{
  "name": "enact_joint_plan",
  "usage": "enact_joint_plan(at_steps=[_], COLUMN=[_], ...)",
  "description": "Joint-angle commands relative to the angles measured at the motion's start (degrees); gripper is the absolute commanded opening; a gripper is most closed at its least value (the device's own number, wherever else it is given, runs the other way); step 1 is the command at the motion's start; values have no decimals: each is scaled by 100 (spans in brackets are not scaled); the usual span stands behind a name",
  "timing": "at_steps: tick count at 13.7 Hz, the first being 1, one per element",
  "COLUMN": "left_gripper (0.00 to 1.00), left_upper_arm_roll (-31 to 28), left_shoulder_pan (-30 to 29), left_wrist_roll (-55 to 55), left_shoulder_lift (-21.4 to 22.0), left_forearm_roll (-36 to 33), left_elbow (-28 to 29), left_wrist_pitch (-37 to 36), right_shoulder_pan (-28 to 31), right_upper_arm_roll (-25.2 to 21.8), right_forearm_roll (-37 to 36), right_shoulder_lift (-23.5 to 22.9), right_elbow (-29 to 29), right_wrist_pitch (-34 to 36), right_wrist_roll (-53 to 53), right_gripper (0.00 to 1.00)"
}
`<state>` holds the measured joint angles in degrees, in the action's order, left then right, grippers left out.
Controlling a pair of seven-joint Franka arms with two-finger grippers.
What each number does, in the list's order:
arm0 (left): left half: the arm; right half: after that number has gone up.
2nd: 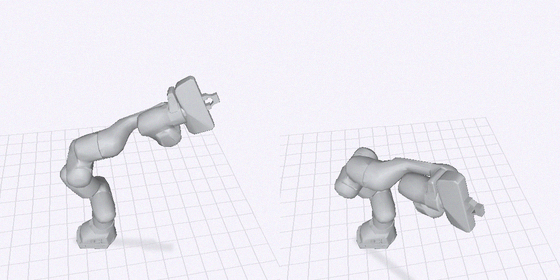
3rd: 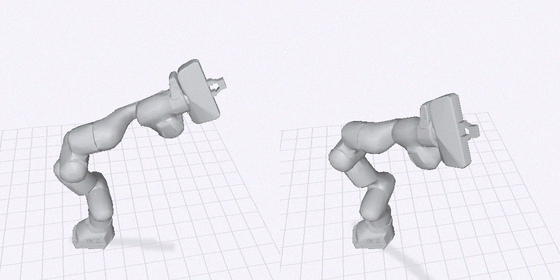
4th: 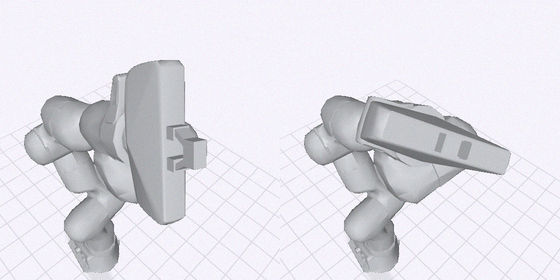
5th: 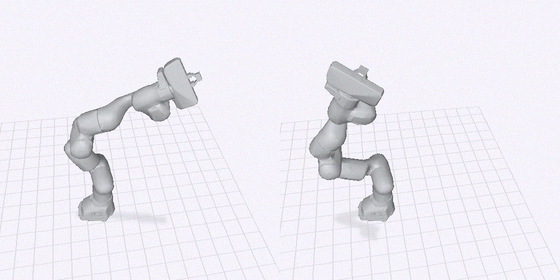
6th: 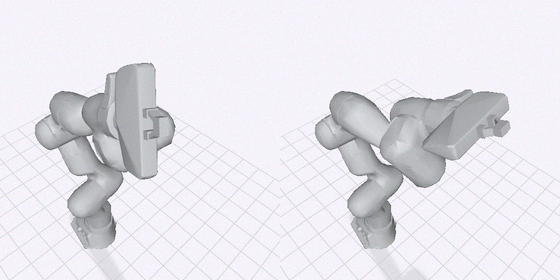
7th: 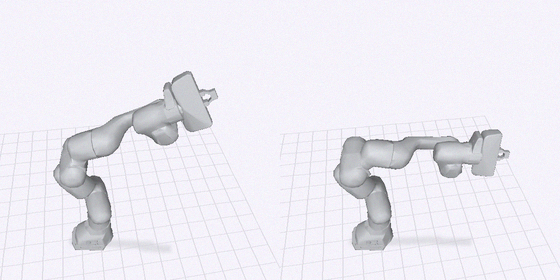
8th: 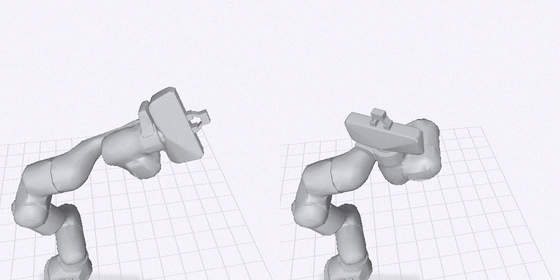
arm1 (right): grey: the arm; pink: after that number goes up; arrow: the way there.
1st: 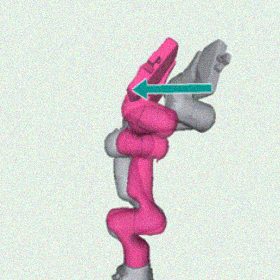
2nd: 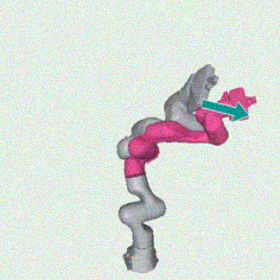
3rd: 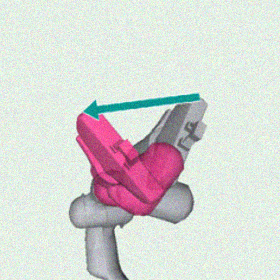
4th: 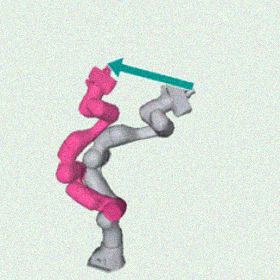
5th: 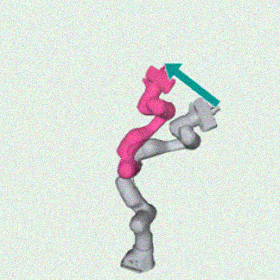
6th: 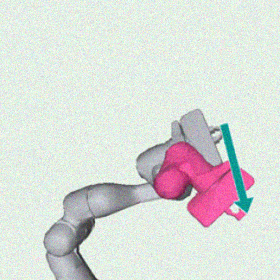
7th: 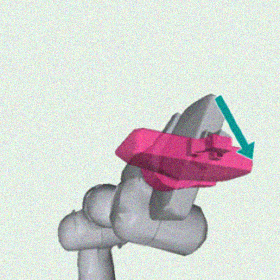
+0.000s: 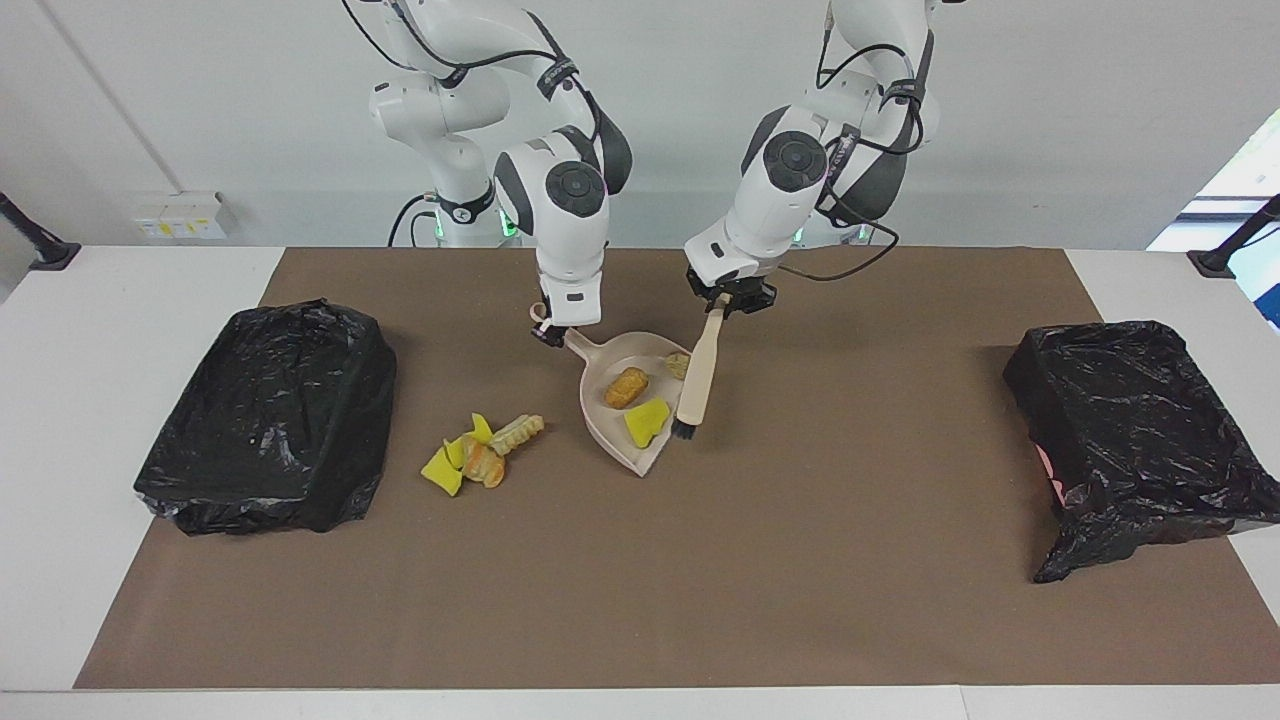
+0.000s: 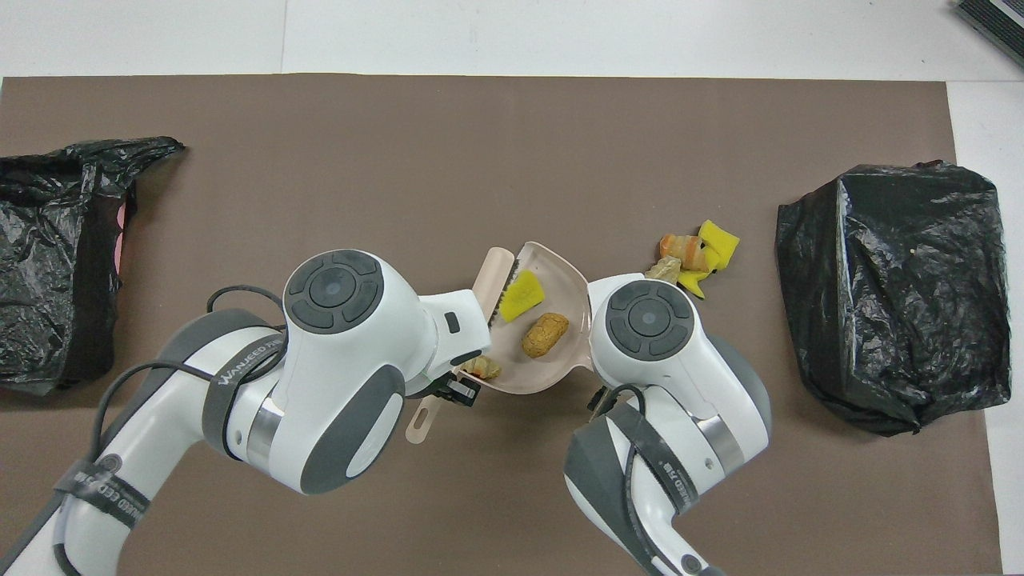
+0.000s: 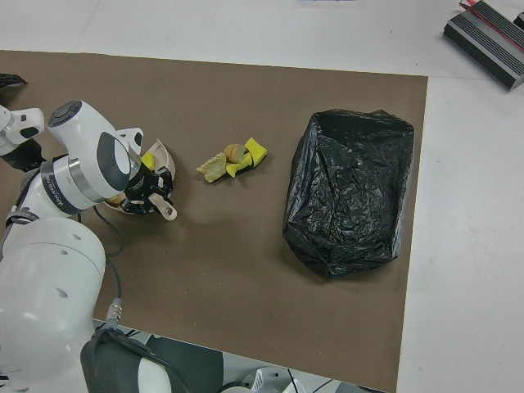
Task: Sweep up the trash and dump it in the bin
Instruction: 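Sweep the yellow sponge into the dustpan with the brush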
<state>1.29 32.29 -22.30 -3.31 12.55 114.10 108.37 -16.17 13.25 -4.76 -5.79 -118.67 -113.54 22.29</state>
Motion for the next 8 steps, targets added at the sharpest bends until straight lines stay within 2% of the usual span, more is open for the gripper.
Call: enact_joint_plan(at_steps=[1,3,5,8], left_gripper=[0,0,0,0], left_upper_arm_roll=[20,47,56,64], left_shoulder_pan=[-4,101,443,821], left_wrist_roll=[-380,-590,-880,-995], left_shoulder_lift=[594,796,797,797], left_forearm_roll=[45,63,80,562], left_elbow=[805,1122,1141,1089], left_wrist_pitch=[34,174,280,535], right_shoulder_pan=[52,52,52,52], right_upper_arm_roll=[38,38,38,38], right_forearm_roll=[-16,-16,-7,2], right_shoulder_lift=[122,122,122,122], right_elbow=[-112,-112,-112,-112], right_wrist_pitch=[-98,-98,-98,-98], right_wrist_roll=[-102,-102,-102,-102], right_gripper=[0,0,0,0])
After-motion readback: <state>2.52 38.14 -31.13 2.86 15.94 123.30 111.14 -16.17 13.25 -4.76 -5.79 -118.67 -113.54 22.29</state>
